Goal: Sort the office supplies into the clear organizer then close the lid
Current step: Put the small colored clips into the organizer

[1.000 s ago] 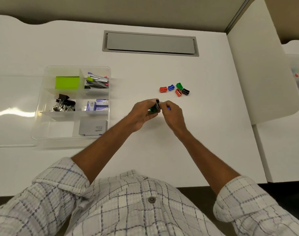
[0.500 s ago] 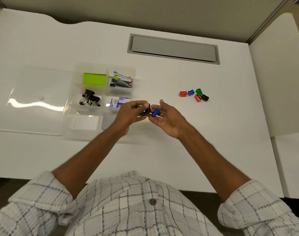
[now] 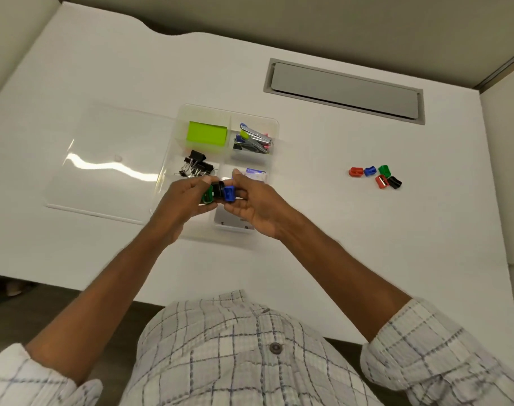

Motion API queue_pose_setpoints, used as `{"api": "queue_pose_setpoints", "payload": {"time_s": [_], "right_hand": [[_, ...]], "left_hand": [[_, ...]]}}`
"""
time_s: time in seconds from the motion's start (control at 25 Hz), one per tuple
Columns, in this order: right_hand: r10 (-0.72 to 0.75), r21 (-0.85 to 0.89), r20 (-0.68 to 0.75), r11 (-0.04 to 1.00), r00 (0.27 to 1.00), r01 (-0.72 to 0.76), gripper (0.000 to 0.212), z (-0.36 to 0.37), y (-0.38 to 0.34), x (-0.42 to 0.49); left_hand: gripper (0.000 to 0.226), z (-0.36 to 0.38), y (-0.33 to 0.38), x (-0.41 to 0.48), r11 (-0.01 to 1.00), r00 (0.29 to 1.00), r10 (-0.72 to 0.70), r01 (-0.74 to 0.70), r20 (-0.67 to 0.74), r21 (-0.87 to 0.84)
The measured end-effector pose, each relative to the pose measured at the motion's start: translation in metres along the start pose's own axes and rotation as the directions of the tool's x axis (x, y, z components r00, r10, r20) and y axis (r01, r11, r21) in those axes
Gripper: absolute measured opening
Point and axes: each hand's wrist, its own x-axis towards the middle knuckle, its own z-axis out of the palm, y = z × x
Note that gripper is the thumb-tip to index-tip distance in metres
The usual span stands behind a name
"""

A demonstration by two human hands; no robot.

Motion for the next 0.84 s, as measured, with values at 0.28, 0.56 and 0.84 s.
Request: {"api": "queue_pose_setpoints", "payload": {"time_s": [0.28, 0.56, 0.84], "right_hand": [[0.079, -0.154, -0.052, 0.984, 0.996, -0.086, 0.054, 0.046, 0.006, 0.02], [-0.01, -0.179, -0.096, 0.984, 0.995, -0.008, 0.045, 0.026, 0.012, 0.011], [-0.193, -0.289, -0.204, 0.949, 0.96, 0.129, 0.025, -0.029, 0.025, -0.018]], "left_hand": [[0.045, -0.04, -0.003, 0.006, 0.98, 0.994, -0.108, 0.111, -0.031, 0.163], [0.051, -0.043, -0.015, 0.002, 0.959, 0.999, 0.038, -0.027, -0.031, 0.283], [0.041, -0.014, -0.018, -0.006, 0.811, 0.957, 0.278, -0.282, 0.087, 0.512]]}}
